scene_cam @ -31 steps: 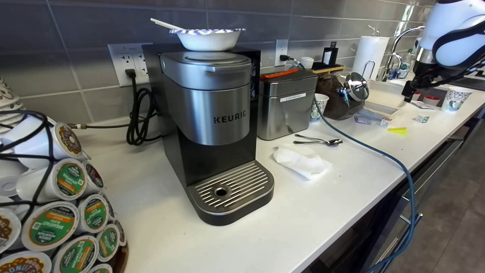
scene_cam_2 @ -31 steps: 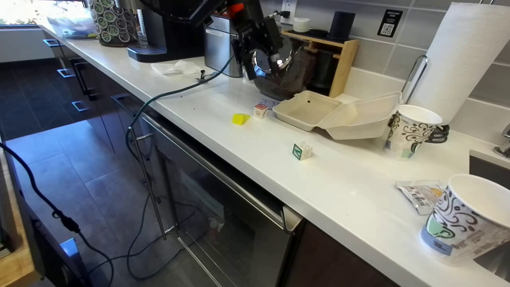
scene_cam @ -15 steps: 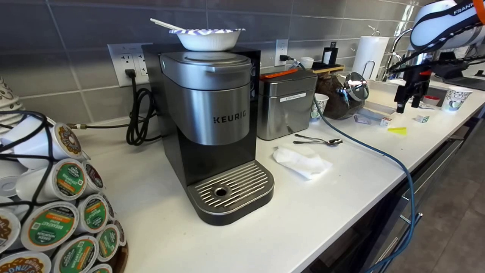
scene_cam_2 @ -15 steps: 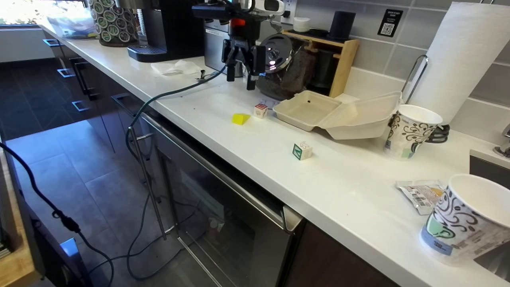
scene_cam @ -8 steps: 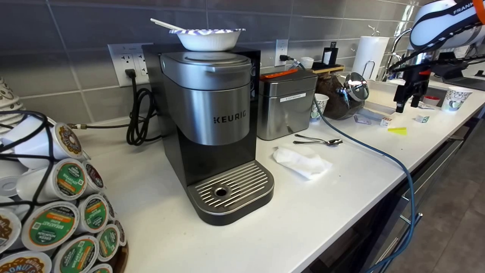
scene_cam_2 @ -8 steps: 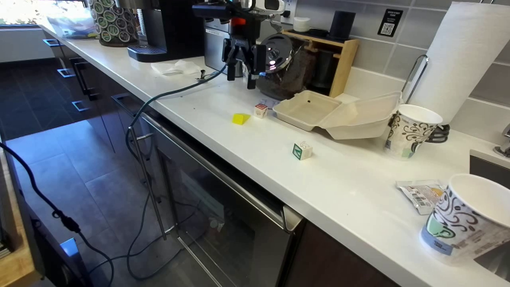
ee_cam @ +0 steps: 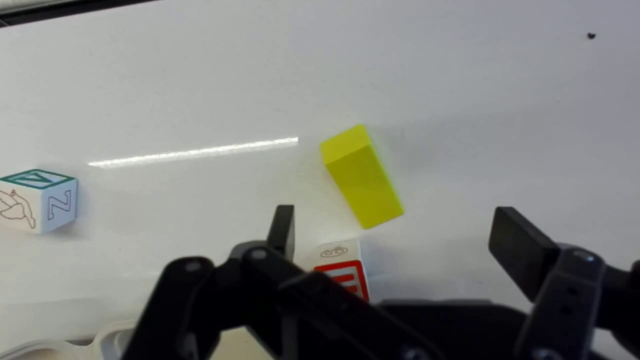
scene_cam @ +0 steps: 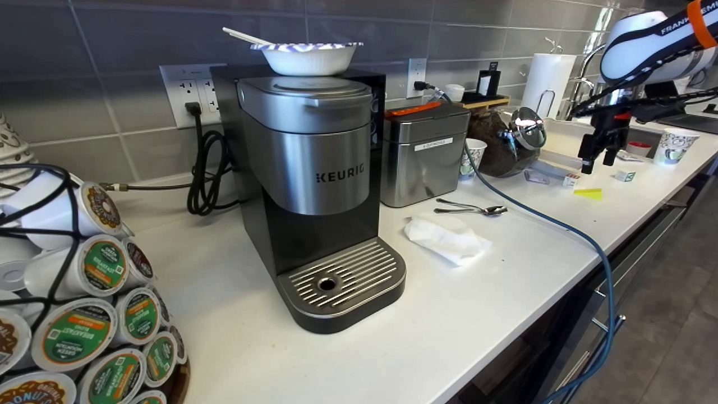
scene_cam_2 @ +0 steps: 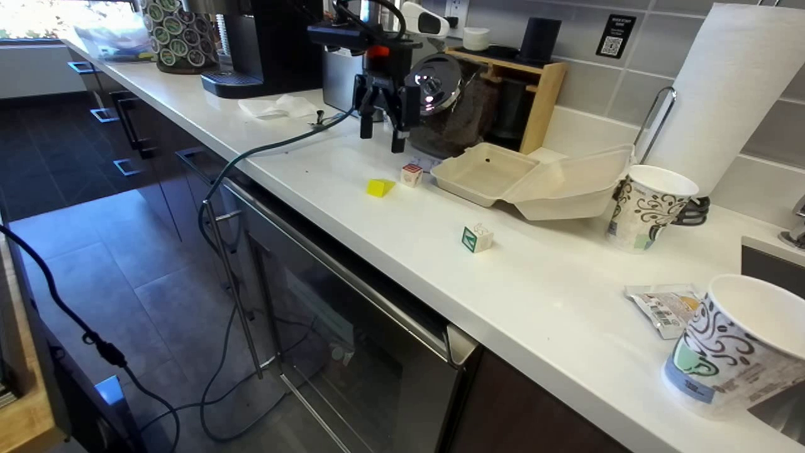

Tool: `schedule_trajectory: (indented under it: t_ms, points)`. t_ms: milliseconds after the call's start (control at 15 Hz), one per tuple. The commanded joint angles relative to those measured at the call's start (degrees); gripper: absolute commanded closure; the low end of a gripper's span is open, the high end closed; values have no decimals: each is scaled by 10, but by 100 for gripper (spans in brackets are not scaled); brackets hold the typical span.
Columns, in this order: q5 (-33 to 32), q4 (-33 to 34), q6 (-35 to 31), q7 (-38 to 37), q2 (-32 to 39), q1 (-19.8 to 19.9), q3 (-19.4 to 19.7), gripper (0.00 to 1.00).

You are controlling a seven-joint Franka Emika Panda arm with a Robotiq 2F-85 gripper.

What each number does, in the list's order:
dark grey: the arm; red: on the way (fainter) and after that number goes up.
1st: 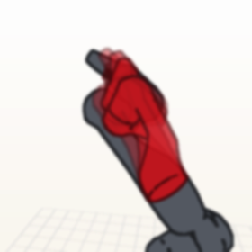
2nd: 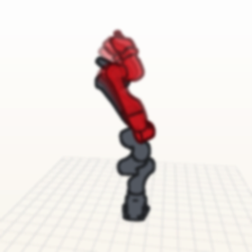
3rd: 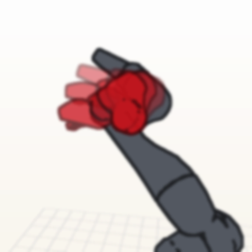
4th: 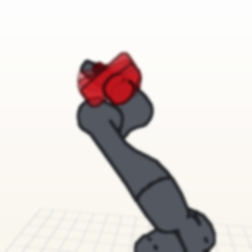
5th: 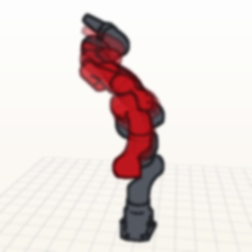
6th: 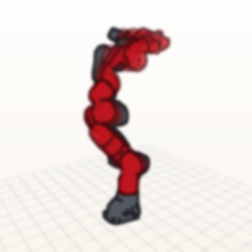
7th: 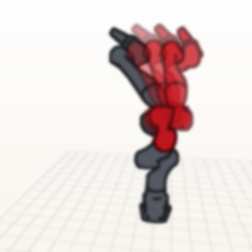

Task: Put one cube in the food pack.

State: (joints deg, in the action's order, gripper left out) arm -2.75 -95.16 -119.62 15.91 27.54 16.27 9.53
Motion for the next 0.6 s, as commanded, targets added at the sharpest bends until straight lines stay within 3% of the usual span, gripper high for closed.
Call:
schedule_trajectory:
  t_ms: [0, 533]
  points:
    - [22, 14, -31, -9, 26, 10, -9, 0]
    - [38, 78, -81, -71, 94, 11, -5, 0]
